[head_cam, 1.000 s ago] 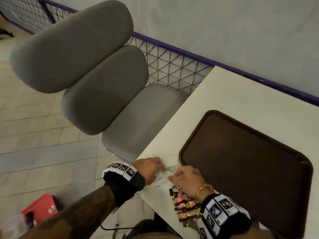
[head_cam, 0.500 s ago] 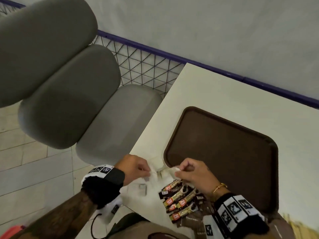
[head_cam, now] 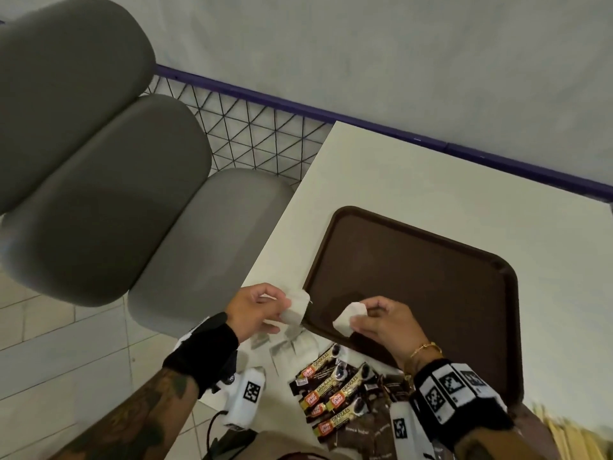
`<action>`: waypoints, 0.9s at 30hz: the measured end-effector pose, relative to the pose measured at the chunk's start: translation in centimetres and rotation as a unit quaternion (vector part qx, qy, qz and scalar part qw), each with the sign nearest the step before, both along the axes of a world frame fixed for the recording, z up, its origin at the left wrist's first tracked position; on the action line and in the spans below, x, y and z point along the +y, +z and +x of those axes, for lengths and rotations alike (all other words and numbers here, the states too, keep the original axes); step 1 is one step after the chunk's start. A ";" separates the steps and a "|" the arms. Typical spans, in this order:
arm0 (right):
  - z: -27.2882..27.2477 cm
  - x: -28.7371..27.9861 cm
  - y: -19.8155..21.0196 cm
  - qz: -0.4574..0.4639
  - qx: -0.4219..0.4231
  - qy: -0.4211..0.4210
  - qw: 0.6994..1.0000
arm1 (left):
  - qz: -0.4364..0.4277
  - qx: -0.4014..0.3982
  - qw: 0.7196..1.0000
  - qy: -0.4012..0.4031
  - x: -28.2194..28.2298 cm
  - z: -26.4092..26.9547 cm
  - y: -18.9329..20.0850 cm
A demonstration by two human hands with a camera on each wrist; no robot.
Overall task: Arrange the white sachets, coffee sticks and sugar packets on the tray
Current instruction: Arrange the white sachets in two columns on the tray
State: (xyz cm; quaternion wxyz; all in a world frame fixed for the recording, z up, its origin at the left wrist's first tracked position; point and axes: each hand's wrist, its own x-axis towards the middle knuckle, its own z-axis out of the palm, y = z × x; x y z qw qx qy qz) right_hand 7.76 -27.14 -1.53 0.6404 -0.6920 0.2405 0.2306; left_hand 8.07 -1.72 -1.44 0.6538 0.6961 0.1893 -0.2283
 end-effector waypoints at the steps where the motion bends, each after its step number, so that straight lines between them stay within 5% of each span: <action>1: 0.4 0.3 -0.3 -0.017 0.002 0.014 1.000 | -0.016 0.010 1.000 0.024 0.0 0.1 -0.1; 9: 3.6 4.5 -2.3 -0.105 -0.029 0.095 0.990 | -0.076 0.023 0.989 0.127 0.0 0.9 -0.1; 20: 4.5 5.2 -3.4 -0.287 -0.105 0.195 0.932 | -0.081 0.025 0.987 0.137 0.3 1.3 -0.9; 27: 3.4 4.3 -3.3 -0.325 -0.196 0.199 0.903 | -0.078 0.021 0.989 0.123 -0.2 1.9 -1.2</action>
